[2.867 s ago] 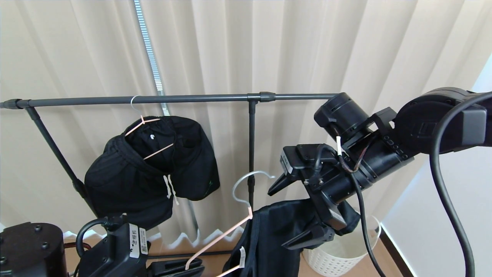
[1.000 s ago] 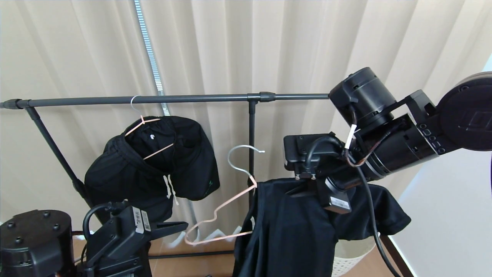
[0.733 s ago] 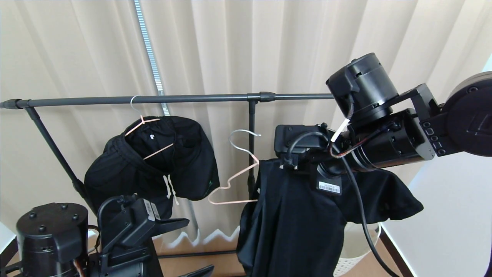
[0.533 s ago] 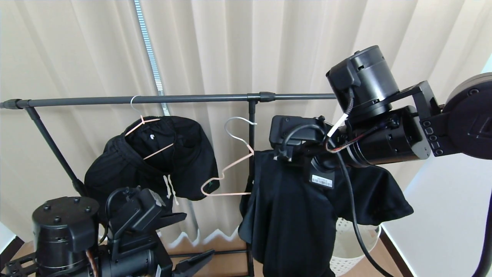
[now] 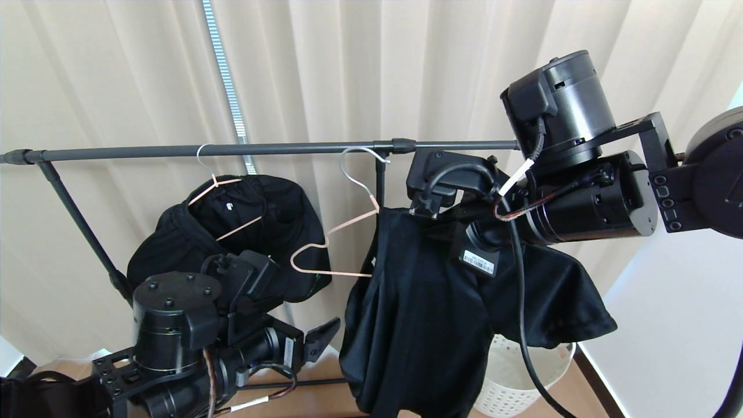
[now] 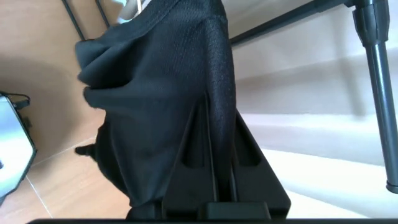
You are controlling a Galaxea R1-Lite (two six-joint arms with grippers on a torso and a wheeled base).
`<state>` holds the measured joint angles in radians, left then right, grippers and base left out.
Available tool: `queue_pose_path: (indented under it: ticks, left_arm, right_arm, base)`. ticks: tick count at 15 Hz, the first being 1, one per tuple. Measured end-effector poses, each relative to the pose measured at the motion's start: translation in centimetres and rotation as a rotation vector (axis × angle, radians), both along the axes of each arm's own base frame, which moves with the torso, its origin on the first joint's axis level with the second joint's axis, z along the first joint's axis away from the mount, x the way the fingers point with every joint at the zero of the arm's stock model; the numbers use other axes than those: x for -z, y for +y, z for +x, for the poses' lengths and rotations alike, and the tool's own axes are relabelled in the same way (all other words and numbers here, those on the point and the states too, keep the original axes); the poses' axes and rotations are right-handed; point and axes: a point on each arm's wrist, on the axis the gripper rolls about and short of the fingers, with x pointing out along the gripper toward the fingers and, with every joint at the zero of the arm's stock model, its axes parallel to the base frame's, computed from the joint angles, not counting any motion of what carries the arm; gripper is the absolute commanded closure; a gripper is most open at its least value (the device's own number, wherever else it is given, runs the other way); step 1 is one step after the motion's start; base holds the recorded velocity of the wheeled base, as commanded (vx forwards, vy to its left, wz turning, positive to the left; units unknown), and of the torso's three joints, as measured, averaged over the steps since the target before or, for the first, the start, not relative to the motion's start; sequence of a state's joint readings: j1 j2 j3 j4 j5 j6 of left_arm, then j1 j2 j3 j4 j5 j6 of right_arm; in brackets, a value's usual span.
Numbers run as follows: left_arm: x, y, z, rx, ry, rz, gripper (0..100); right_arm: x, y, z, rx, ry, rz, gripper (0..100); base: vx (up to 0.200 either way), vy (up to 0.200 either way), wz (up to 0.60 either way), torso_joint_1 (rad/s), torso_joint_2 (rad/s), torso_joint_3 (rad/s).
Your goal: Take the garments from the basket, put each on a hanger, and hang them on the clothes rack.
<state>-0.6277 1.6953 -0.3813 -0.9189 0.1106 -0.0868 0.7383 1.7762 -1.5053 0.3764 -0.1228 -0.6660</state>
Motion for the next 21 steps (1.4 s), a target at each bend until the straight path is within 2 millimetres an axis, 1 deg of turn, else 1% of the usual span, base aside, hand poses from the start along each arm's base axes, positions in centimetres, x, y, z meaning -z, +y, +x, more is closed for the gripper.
queue_pose_path:
  ticks: [3, 5, 7, 8, 12, 16, 17, 21]
  left_arm:
    - [0.5, -1.3, 0.5, -0.053, 0.008, 0.005, 0]
    - [0.8, -2.0, 0.9, -0.107, -0.036, 0.006, 0]
    - [0.9, -2.8, 1.6, -0.164, -0.114, -0.032, 0]
    - [1.4, -3.1, 1.8, -0.178, -0.122, -0.028, 0]
    - [3.1, -3.7, 2.3, -0.197, -0.098, 0.014, 0]
    - [3.8, -3.9, 2.7, -0.201, -0.09, 0.021, 0]
    - [3.9, -4.0, 2.8, -0.204, -0.091, 0.021, 100]
    - [4.4, -4.1, 3.0, -0.216, -0.093, 0.026, 100]
  right_arm:
    - [0.0, 1.1, -1.1, 0.026, 0.055, 0.074, 100]
    - [-0.1, 1.3, -1.5, 0.031, 0.068, 0.095, 100]
    - [-0.3, 1.3, -1.9, 0.028, 0.068, 0.1, 100]
    - [-0.5, 1.3, -2.1, 0.023, 0.066, 0.104, 100]
    - [-1.1, 1.6, -3.2, 0.012, 0.073, 0.14, 100]
    - [-1.4, 1.5, -3.8, 0.01, 0.08, 0.163, 100]
    - [-1.5, 1.4, -3.9, 0.009, 0.08, 0.164, 100]
    - [-1.8, 0.7, -4.5, 0.024, 0.088, 0.187, 100]
  base:
    - [0.0, 0.0, 0.0, 0.0, 0.0, 0.0]
    - [0.0, 0.0, 0.0, 0.0, 0.0, 0.0]
    - [0.0, 0.0, 0.0, 0.0, 0.0, 0.0]
    - [0.0, 0.0, 0.0, 0.0, 0.0, 0.0]
    - [0.0, 0.0, 0.0, 0.0, 0.0, 0.0]
    - [0.0, 0.0, 0.0, 0.0, 0.0, 0.0]
    - [0.0, 0.0, 0.0, 0.0, 0.0, 0.0]
    - [0.0, 0.0, 0.0, 0.0, 0.0, 0.0]
